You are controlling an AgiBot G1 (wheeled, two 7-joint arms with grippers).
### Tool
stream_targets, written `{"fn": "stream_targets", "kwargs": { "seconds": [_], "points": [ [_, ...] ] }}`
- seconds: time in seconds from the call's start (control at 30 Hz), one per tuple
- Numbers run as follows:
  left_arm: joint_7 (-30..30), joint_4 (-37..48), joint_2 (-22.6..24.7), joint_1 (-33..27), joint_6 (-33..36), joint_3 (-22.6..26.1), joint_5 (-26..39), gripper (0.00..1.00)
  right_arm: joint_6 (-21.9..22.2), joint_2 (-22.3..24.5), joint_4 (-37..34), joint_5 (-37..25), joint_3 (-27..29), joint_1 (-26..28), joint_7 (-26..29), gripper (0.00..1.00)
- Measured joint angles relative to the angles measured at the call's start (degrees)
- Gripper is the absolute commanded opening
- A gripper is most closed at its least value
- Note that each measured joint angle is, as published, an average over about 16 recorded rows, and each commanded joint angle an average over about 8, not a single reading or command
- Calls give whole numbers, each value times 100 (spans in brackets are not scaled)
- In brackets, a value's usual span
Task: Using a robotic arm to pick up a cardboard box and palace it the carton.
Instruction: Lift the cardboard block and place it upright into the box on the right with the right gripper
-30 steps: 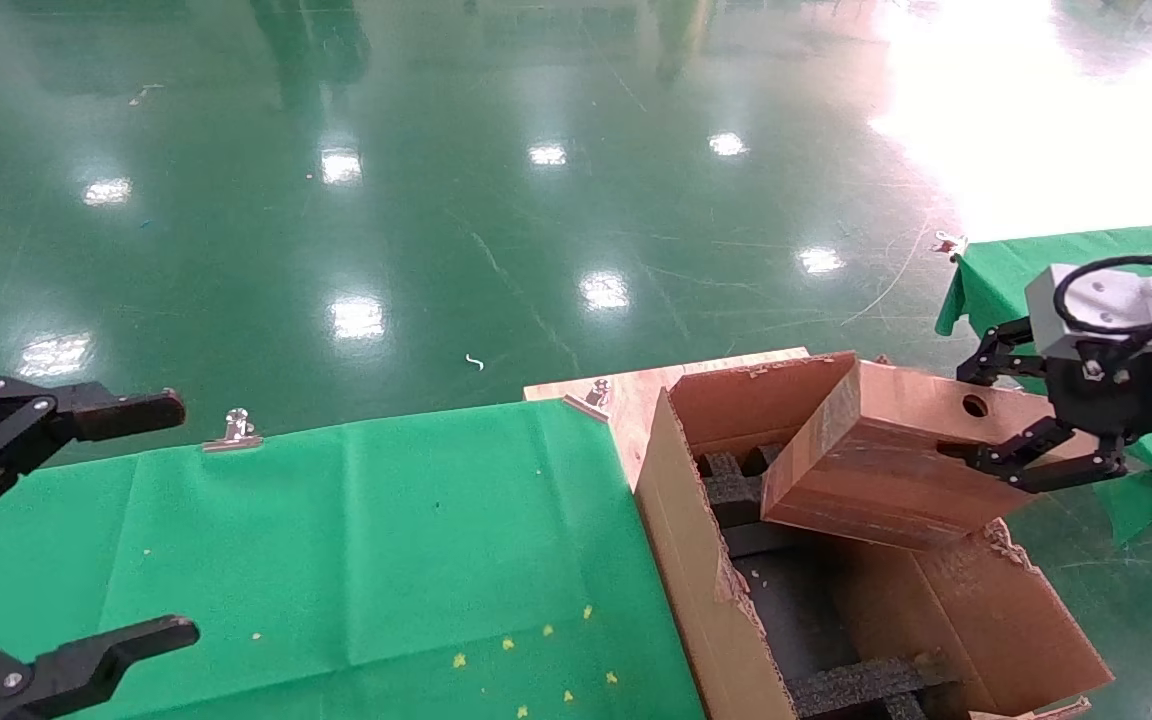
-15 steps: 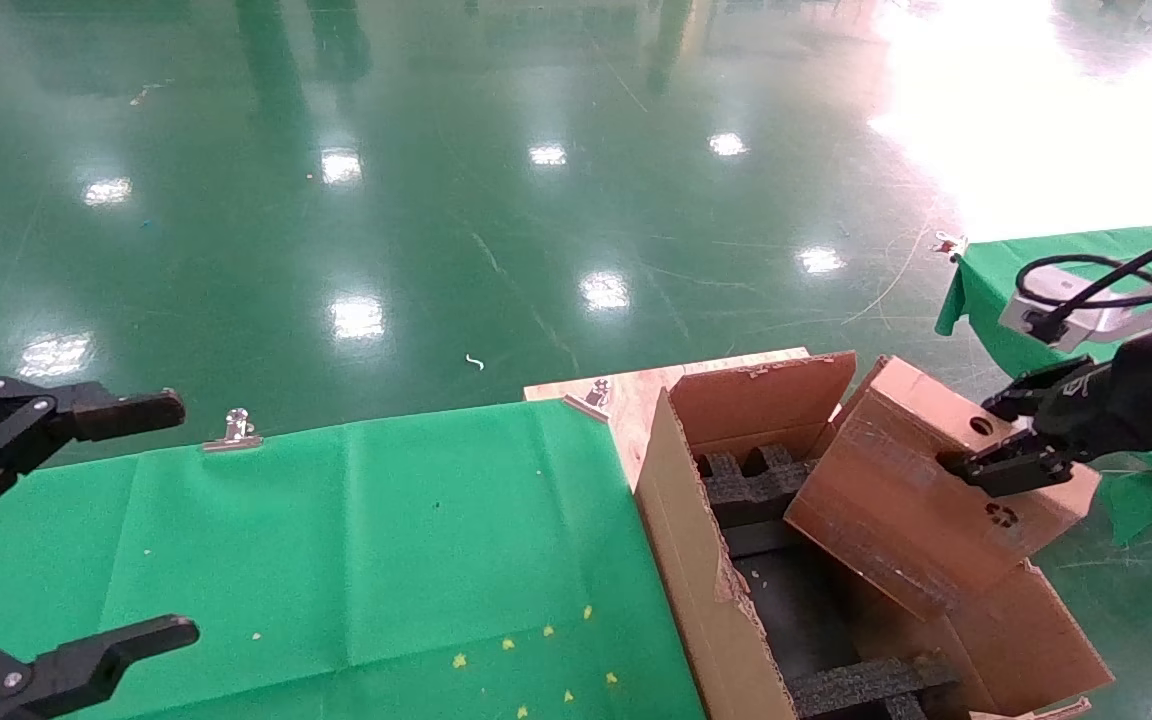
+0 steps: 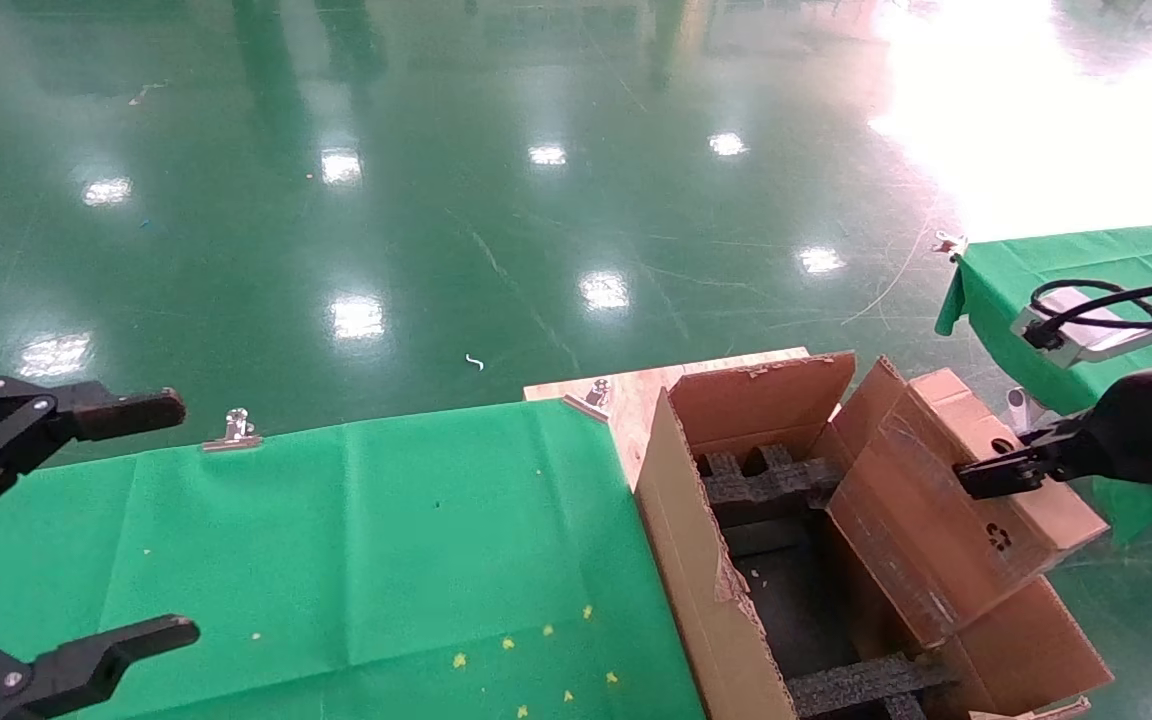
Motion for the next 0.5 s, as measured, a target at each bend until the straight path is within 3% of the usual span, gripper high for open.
{"fn": "stream_targets", "kwargs": {
  "seconds": [0.23, 0.5],
  "points": [
    [1, 0, -1, 0, -1, 1, -1, 100, 301, 90, 397, -402, -108, -86, 1016, 0],
    [2, 0, -1, -1, -1, 3, -2, 100, 603, 51, 502, -699, -212, -248, 1464, 0]
  ]
}}
